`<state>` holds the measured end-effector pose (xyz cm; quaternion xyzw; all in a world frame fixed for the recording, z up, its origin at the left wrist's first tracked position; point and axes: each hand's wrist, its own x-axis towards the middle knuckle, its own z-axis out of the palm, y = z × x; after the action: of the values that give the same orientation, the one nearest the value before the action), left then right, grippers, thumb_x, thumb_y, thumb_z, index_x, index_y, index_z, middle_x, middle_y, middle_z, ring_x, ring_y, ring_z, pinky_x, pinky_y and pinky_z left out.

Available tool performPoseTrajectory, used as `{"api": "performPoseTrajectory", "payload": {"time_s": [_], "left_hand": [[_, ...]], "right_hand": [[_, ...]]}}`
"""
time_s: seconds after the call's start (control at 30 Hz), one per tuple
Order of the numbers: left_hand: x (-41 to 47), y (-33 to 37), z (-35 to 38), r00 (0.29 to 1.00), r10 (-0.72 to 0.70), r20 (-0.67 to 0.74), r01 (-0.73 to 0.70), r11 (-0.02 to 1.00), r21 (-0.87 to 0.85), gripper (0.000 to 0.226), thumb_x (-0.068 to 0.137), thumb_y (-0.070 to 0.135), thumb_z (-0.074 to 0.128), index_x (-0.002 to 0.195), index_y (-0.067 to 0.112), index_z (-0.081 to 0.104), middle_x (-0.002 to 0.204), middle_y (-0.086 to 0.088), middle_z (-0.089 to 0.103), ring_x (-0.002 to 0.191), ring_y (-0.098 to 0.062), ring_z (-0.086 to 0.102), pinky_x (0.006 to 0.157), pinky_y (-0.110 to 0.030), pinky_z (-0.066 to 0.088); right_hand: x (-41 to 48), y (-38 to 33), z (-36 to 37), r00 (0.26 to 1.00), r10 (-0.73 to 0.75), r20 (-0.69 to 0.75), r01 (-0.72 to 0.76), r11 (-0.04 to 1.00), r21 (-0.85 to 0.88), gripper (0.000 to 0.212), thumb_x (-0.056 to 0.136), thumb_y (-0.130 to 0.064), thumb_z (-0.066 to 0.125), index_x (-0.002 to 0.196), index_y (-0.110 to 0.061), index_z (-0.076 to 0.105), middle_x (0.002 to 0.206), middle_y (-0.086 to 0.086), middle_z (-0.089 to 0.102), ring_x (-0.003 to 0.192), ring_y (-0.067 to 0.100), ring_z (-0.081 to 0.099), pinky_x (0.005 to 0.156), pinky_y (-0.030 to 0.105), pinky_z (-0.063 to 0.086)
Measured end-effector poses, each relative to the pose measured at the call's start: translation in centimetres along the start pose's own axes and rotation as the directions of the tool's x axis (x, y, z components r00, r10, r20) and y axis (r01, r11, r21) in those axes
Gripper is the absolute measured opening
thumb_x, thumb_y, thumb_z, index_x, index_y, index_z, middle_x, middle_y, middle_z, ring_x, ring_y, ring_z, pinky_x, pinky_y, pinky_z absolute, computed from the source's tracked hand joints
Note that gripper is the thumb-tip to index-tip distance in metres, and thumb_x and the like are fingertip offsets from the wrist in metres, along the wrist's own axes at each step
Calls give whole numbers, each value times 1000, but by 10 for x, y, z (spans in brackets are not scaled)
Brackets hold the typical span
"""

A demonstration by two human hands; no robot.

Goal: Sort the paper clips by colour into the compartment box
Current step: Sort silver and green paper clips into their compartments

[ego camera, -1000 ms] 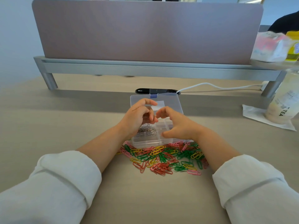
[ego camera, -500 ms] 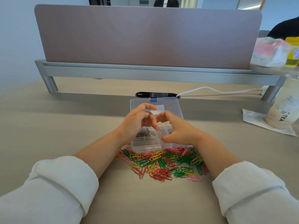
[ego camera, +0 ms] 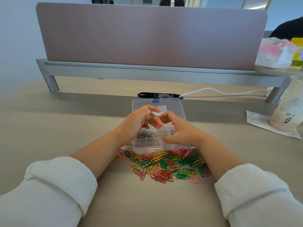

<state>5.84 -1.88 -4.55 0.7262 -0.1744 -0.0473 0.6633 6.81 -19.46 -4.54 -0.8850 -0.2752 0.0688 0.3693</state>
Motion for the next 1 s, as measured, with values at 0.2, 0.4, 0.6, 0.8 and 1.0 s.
{"api": "performPoseTrajectory", "payload": {"time_s": [0.2, 0.4, 0.6, 0.8, 1.0], "left_hand": [[-3, 8, -2, 998, 17, -57, 0, 959, 282, 39, 90, -9, 31, 89, 20, 57, 81, 5, 61, 68, 2, 55, 60, -15, 41], [-9, 27, -18, 988, -131, 75, 35, 682, 730, 22, 91, 12, 50, 82, 29, 62, 73, 11, 57, 64, -2, 50, 58, -11, 39], [-18, 41, -14, 941, -235, 242, -136, 393, 909, 13, 82, 24, 66, 92, 25, 74, 70, 21, 61, 64, 9, 53, 61, -4, 40], [-19, 49, 6, 900, -409, 149, -59, 223, 973, 33, 94, 15, 40, 116, 19, 64, 112, 3, 66, 85, -10, 55, 78, -22, 41], [-21, 45, 9, 904, -405, 134, -48, 215, 975, 27, 95, 20, 43, 112, 18, 63, 107, 2, 64, 94, -15, 53, 76, -22, 37]], "right_hand": [[-1, -1, -1, 1000, 13, 4, -13, 1000, 4, 56, 76, -3, 66, 125, -16, 42, 115, -10, 47, 114, 3, 42, 90, 14, 31], [-1, -2, 2, 997, -62, -42, 59, 996, -70, 28, 75, -8, 68, 92, -29, 59, 114, -4, 55, 110, 10, 48, 91, 21, 33], [-1, -4, 4, 996, -79, -49, 73, 991, -116, 20, 77, -14, 69, 81, -33, 63, 114, -6, 54, 109, 9, 49, 93, 23, 33], [0, -7, 5, 996, -77, -43, 70, 988, -140, 23, 79, -15, 68, 79, -37, 59, 113, -7, 55, 112, 11, 47, 97, 25, 33], [0, -6, 6, 996, -80, -37, 74, 986, -152, 26, 78, -14, 67, 78, -38, 58, 111, -8, 55, 113, 11, 46, 100, 28, 33]]}}
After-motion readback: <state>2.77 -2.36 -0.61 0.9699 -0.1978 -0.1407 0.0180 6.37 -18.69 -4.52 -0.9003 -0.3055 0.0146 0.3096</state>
